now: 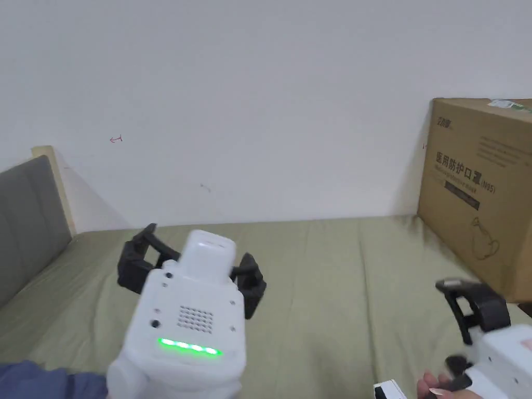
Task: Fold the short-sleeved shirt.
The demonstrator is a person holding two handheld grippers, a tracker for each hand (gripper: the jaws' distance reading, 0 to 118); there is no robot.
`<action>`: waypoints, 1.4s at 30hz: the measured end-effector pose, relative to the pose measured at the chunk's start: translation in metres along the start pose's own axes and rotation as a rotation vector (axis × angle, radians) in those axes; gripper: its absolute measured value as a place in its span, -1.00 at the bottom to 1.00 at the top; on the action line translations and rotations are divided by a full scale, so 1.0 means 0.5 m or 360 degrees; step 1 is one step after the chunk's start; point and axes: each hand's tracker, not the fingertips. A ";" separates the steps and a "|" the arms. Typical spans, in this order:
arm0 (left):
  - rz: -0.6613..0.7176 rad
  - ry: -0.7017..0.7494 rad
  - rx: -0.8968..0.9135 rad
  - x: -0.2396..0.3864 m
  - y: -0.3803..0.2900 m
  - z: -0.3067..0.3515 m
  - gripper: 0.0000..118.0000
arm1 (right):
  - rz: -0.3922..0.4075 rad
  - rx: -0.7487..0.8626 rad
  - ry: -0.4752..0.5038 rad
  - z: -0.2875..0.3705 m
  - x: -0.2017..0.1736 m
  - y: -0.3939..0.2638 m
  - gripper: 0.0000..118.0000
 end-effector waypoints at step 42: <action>0.0389 -0.0011 0.0002 -0.058 -0.103 -0.023 1.00 | 0.1930 0.0413 0.0028 0.052 -0.161 -0.134 1.00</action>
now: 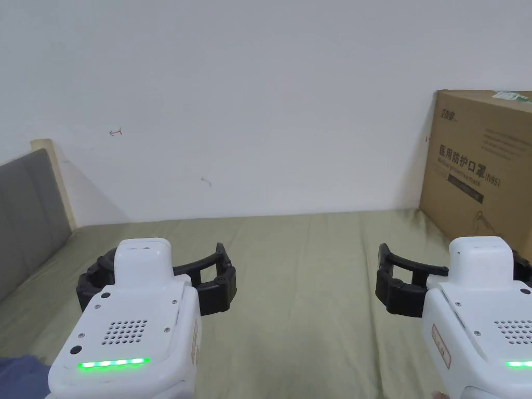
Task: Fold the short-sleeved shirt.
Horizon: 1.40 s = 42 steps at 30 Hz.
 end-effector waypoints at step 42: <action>-0.0083 -0.0087 -0.0216 -0.021 -0.026 0.008 -1.00 | -0.0176 -0.0139 -0.0020 -0.028 0.004 -0.028 -1.00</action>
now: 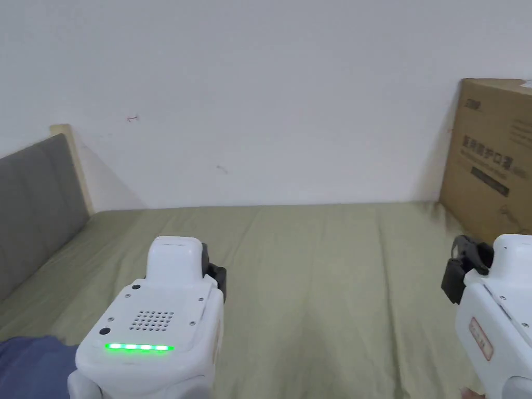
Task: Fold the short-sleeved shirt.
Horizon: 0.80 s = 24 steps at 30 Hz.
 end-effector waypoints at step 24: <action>0.0332 0.0470 -0.0850 -0.578 -0.135 0.070 -1.00 | 0.0134 -0.0291 0.1058 -0.031 -0.432 -0.048 -1.00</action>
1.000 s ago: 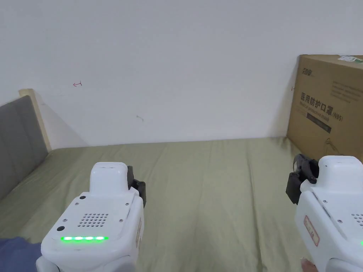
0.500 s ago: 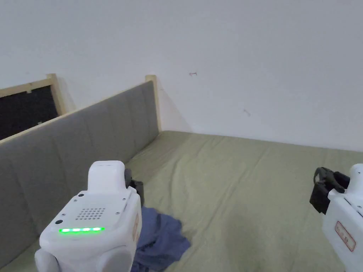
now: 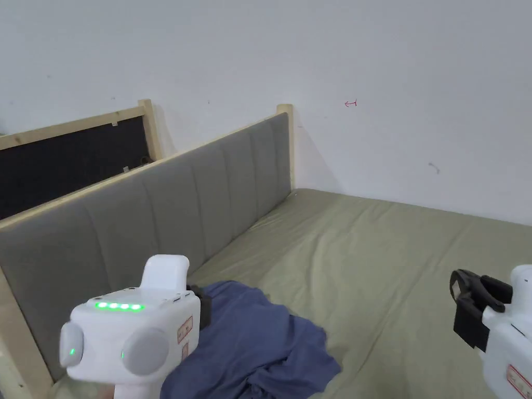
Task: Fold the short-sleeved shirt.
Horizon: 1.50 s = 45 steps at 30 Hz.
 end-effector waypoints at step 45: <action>-0.0390 -0.0493 0.0710 0.316 0.315 0.167 -0.89 | -0.0112 -0.0142 -0.0403 0.183 0.243 -0.021 -1.00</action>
